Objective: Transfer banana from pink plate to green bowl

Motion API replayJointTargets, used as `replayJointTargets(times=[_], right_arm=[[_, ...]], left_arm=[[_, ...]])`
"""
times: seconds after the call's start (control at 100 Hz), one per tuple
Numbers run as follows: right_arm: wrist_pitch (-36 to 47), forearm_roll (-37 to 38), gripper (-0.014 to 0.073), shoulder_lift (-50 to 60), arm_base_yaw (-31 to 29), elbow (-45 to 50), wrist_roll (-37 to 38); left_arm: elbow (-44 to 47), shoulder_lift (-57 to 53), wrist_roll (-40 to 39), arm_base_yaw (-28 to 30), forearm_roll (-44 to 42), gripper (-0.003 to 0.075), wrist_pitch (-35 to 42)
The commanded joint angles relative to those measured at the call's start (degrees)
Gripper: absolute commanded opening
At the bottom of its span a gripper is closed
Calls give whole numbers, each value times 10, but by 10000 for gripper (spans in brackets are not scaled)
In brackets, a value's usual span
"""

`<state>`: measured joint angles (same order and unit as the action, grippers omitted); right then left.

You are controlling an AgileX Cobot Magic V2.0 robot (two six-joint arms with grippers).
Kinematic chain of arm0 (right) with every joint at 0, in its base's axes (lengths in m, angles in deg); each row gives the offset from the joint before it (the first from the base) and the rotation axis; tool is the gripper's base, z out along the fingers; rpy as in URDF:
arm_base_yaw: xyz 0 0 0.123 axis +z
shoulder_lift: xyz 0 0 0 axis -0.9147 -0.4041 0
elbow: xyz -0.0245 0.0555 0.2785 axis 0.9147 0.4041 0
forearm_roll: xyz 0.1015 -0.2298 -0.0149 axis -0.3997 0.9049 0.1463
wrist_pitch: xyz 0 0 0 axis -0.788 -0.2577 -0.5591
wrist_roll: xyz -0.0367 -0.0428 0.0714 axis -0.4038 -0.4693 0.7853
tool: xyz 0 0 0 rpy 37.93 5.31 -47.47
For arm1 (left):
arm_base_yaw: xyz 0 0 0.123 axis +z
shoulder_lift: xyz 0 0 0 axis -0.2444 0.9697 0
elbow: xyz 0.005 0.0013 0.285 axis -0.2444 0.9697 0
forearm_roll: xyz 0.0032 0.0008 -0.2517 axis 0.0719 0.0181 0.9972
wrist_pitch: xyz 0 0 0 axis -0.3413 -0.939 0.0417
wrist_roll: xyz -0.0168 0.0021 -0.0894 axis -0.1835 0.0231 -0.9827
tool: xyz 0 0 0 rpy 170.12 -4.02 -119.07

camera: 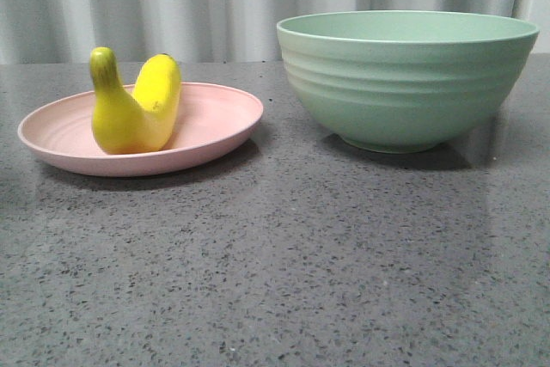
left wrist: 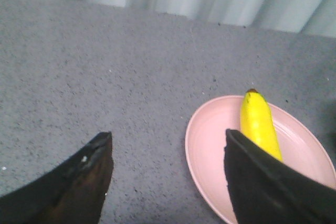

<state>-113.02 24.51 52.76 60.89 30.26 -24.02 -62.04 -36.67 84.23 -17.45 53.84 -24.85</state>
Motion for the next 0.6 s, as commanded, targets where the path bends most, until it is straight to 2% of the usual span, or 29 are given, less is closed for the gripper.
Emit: replayJointTargets(times=[0.0,0.09,0.24,0.59], right_arm=[[47,3,-80,-10,3,-15,-4],[47,3,-80,-10,3,-15,-4],[46,3,-80,-10,3,-15,-4],[45,4,-80,-10,3,-15,-4]], left_arm=[[-56,40,0,-1,25,405,-18],[-90,77,18,-2,48,405,-44],[-124,128,61,-17,101,405,-46],[-143,226,62,-136,103,405,17]])
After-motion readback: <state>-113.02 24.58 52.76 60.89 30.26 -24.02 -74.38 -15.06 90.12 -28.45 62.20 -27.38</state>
